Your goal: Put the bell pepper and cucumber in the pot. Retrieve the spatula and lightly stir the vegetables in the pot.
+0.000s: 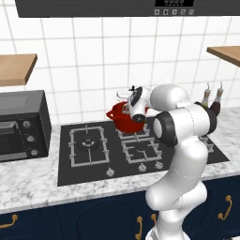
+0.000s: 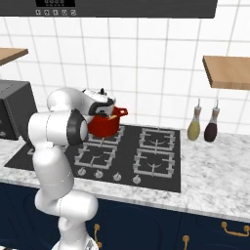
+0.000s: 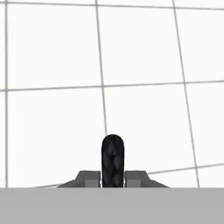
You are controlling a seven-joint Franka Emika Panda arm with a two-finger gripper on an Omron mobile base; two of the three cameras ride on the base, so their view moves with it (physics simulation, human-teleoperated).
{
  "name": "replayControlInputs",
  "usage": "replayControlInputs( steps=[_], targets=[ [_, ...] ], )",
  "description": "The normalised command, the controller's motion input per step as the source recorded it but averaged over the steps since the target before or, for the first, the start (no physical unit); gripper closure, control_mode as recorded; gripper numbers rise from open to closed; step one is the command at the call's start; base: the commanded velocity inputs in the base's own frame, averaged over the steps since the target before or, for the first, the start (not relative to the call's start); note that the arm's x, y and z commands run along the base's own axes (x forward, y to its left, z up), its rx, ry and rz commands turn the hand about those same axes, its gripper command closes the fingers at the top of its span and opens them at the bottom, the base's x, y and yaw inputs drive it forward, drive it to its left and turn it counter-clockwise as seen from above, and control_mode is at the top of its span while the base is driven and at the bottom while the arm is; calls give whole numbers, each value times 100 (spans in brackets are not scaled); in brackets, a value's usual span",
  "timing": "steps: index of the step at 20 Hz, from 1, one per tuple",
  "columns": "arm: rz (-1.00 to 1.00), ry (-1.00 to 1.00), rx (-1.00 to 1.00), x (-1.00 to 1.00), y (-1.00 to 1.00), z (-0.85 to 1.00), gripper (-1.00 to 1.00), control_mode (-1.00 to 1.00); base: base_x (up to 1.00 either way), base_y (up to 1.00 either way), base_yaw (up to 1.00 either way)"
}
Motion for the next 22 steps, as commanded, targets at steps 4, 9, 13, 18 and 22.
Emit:
replayControlInputs(
  steps=[4, 9, 13, 18, 22],
  targets=[
    [1, 0, -1, 0, 2, 0, 100, -100, 0, 0, 0],
    [0, 2, 0, -3, 0, 0, 100, -100, 0, 0, 0],
    [0, 2, 0, -13, 0, 0, 100, -100, 0, 0, 0],
    [0, 0, 0, -9, 0, 0, 100, -100, 0, 0, 0],
    [0, 5, -4, -15, 0, 0, 100, -100, 0, 0, 0]
  ],
)
